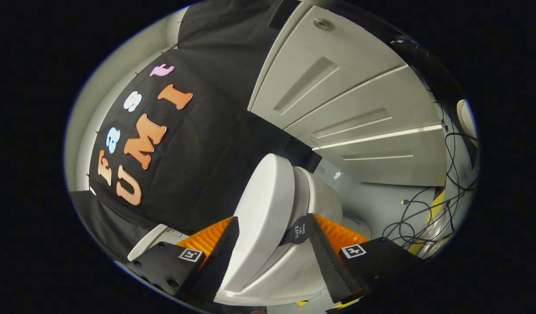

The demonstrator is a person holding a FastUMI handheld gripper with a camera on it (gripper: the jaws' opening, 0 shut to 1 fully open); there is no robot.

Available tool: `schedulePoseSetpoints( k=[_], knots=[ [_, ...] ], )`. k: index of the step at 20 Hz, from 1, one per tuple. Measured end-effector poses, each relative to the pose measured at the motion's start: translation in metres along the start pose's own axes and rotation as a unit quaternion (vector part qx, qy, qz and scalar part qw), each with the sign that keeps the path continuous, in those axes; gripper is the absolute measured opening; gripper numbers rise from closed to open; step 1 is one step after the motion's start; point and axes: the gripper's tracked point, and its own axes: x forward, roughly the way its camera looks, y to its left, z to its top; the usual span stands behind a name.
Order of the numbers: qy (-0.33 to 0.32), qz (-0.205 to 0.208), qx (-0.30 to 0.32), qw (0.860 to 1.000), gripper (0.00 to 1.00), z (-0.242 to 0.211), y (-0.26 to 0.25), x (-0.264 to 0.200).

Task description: Open the toilet lid.

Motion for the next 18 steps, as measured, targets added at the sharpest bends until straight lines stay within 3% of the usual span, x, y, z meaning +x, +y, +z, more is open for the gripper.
schedulePoseSetpoints(
  k=[5, 10, 12, 17, 18],
  knots=[
    [0.006, 0.003, 0.035, 0.999, 0.97, -0.008, -0.013, 0.005],
    [0.008, -0.001, 0.064, 0.998, 0.74, -0.011, -0.029, 0.018],
    [0.008, 0.0, 0.075, 0.997, 0.74, -0.012, -0.032, 0.022],
    [0.003, 0.005, 0.096, 0.995, 0.48, -0.007, -0.036, 0.027],
    [0.006, -0.001, 0.094, 0.996, 0.34, -0.008, -0.038, 0.03]
  ],
)
